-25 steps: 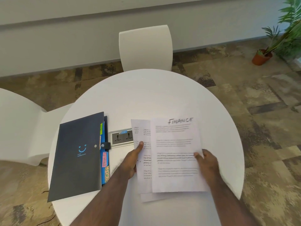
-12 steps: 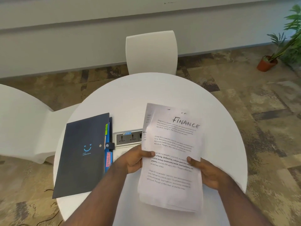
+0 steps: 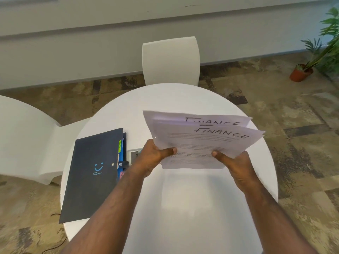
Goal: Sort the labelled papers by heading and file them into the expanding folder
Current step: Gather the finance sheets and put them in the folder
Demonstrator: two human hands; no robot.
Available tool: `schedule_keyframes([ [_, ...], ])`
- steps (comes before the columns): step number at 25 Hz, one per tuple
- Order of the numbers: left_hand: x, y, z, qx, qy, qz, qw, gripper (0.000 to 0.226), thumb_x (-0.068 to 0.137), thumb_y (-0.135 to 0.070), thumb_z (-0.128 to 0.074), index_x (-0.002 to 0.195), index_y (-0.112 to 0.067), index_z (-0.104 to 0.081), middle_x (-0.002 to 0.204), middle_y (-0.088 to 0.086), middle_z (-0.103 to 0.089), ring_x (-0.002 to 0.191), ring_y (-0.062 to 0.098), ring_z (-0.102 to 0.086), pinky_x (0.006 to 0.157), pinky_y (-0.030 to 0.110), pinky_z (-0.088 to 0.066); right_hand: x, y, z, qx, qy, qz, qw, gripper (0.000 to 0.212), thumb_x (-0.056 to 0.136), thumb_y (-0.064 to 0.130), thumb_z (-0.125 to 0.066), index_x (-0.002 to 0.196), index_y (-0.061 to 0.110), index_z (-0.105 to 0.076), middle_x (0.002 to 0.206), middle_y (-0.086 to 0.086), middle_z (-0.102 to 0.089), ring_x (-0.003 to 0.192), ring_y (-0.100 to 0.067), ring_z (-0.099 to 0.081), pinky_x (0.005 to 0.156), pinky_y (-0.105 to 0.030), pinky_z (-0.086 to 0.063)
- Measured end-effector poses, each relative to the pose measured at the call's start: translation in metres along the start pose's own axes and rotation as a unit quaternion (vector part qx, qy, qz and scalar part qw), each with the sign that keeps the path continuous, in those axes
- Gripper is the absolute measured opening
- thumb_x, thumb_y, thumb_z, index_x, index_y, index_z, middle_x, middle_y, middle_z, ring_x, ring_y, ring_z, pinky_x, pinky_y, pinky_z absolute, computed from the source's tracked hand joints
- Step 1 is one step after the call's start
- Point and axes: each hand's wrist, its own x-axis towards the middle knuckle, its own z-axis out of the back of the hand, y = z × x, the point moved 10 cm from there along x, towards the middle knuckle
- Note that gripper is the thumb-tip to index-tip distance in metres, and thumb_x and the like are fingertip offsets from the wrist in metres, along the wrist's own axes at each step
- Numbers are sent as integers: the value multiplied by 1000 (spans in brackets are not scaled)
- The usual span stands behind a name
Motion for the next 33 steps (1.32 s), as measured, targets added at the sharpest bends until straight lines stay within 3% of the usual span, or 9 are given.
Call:
schedule_keyframes([
  [6, -4, 29, -1, 4, -54, 6, 998, 36, 71, -1, -83, 100, -21, -76, 106, 3, -77, 100, 23, -72, 87, 38, -58, -5, -38, -2, -56, -57, -54, 995, 32, 68, 18, -88, 93, 31, -73, 94, 13, -78, 93, -13, -73, 76, -26, -59],
  [10, -10, 35, -8, -2, -66, -5, 998, 33, 68, -12, -84, 97, -26, -77, 104, 2, -78, 96, 19, -74, 80, 30, -57, -10, -41, 2, -50, -68, -54, 995, 37, 71, 12, -87, 96, 35, -74, 98, 10, -78, 92, -10, -73, 84, -36, -57],
  [16, -15, 9, -7, 7, -60, -68, 996, 35, 66, -26, -86, 98, -37, -76, 103, -3, -78, 96, 16, -73, 81, 29, -59, -9, -18, 3, -30, -60, 7, 998, 47, 62, 21, -91, 96, 47, -71, 98, 15, -76, 91, -3, -71, 73, -18, -57],
  [22, -15, 30, -6, 4, -52, -19, 998, 28, 71, -19, -82, 95, -33, -79, 103, -2, -78, 97, 15, -73, 84, 29, -54, -11, -39, 10, -71, -49, -32, 996, 39, 71, 9, -85, 103, 25, -69, 105, -1, -74, 101, -18, -68, 87, -36, -55],
  [25, -16, 28, -7, -12, -46, -16, 999, 28, 76, -17, -78, 101, -29, -77, 107, -1, -77, 101, 16, -72, 86, 27, -55, -8, -43, 4, -102, -47, -38, 993, 38, 77, 5, -81, 101, 30, -65, 99, 9, -72, 95, -8, -66, 82, -33, -54],
  [28, -18, 22, 26, 20, -77, -35, 996, 41, 81, 1, -61, 108, -28, -69, 112, -8, -73, 109, 12, -66, 82, 15, -53, -2, -42, 8, -117, -56, -61, 990, 20, 78, 12, -80, 83, 29, -70, 77, 17, -76, 79, -7, -73, 75, -32, -57],
  [30, -34, 19, 90, 188, -245, -28, 951, 48, 78, 5, -55, 108, -31, -66, 114, -15, -66, 115, 13, -60, 86, 11, -47, 0, -44, 11, -118, -54, -80, 988, 13, 80, 13, -79, 84, 23, -73, 82, 9, -78, 82, -18, -75, 80, -38, -58],
  [32, -66, 21, 153, 373, -400, 22, 837, 36, 78, -6, -59, 106, -26, -67, 110, -6, -63, 108, 22, -62, 88, 32, -51, -1, -50, 11, -99, -38, -102, 989, 17, 82, 11, -77, 97, 18, -73, 95, -2, -77, 90, -25, -74, 86, -42, -56],
  [33, -76, 33, 176, 431, -417, 73, 797, 30, 80, -16, -62, 109, -24, -64, 114, 0, -62, 109, 26, -61, 89, 41, -52, -3, -53, 8, -90, -29, -111, 989, 22, 83, 9, -75, 105, 15, -73, 100, -5, -77, 93, -26, -73, 89, -43, -55],
])
